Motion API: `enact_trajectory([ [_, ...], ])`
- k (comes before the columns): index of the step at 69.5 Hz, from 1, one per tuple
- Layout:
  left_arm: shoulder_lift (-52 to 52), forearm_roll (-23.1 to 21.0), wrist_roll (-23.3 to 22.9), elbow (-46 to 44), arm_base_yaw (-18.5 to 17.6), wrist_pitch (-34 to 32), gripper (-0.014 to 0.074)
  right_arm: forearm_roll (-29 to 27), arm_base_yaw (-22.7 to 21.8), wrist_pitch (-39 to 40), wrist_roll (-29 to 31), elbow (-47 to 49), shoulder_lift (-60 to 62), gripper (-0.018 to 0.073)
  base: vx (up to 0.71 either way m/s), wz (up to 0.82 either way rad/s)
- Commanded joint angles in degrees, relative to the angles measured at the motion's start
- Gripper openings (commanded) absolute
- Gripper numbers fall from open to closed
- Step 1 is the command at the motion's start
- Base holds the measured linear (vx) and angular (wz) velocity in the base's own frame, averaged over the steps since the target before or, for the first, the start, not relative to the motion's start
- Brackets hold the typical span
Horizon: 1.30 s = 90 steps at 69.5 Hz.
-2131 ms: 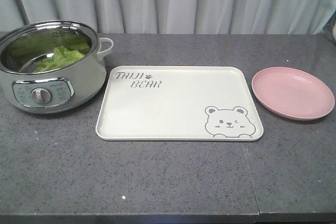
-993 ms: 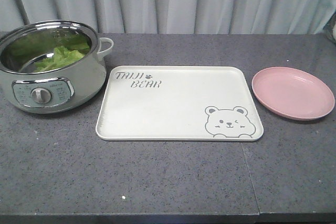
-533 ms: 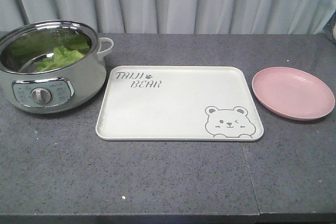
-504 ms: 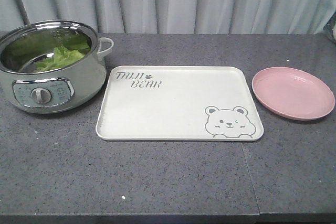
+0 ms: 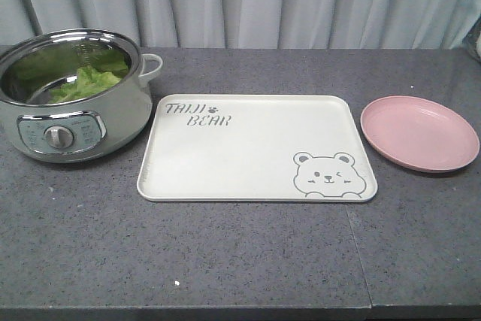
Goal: Transfer vegetables to tray and serve
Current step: 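Drive closer and align the base in front of the tray, then lower the left gripper into the pot and grasp a lettuce leaf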
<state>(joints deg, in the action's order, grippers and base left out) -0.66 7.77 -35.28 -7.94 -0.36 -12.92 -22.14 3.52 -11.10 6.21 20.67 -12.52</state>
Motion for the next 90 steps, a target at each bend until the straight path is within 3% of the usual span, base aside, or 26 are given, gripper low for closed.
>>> enact_trajectory([
  [1, -0.7, -0.2, -3.8, -3.7, 0.0, 1.2, 0.0234, -1.5, -0.2, 6.4, 0.9, 2.1, -2.7, 0.0496, 0.0, 0.0],
  [8, -0.7, -0.2, -12.4, -3.8, 0.0, 0.5, 0.0367, -2.5, -0.2, 9.4, 0.9, 2.1, -4.4, 0.0634, 0.0, 0.0],
  [14, -0.7, -0.1, -17.6, -3.8, 0.0, -2.1, 0.0435, -3.2, -0.2, 10.4, 1.3, 2.1, -5.7, 0.0662, 0.0, 0.0],
  [21, -0.6, 1.8, -18.1, -4.6, 0.0, -1.2, 0.0458, -3.2, -0.2, 9.6, 1.5, 2.8, -8.5, 0.0655, 0.0, 0.0],
  [28, 2.4, 8.7, -18.1, -10.3, -0.1, 5.4, 0.0458, -2.6, -0.2, 6.9, 4.2, 7.6, -12.9, 0.0646, 0.0, 0.0],
  [36, 11.3, 15.8, -18.1, -20.0, -0.1, 12.9, 0.0458, -2.6, -0.2, 2.6, 10.0, 15.7, -20.2, 0.0635, 0.0, 0.0],
  [46, 27.1, 19.8, -17.9, -31.9, -0.1, 15.4, 0.0451, -3.5, -0.2, -1.2, 11.5, 21.0, -28.1, 0.061, 0.0, 0.0],
  [57, 40.9, 20.9, -15.4, -42.9, -0.1, 17.6, 0.045, -5.5, -0.2, -1.7, 11.5, 21.2, -32.2, 0.0583, 0.0, 0.0],
  [71, 50.4, 22.0, -15.4, -45.4, 0.0, 10.7, 0.045, -5.6, -0.2, -1.7, 11.5, 21.2, -33.2, 0.058, 0.0, 0.0],
  [76, 53.7, 24.7, -15.3, -48.8, 0.0, 14.7, 0.045, -5.6, -0.2, -1.7, 11.5, 21.2, -33.2, 0.058, 0.0, 0.0],
  [81, 57.5, 25.7, -14.8, -54.9, 0.0, 22.9, 0.045, -5.6, -0.2, -1.7, 11.5, 21.2, -33.2, 0.058, 0.0, 0.0],
  [87, 62.9, 23.0, -5.6, -63.5, 0.0, 32.0, 0.045, -5.6, -0.2, -1.7, 11.5, 21.2, -33.3, 0.058, 0.0, 0.0],
  [90, 65.5, 17.1, 2.7, -68.2, 0.0, 35.9, 0.045, -5.6, -0.2, -1.7, 11.5, 21.2, -33.3, 0.058, 0.0, 0.0],
])
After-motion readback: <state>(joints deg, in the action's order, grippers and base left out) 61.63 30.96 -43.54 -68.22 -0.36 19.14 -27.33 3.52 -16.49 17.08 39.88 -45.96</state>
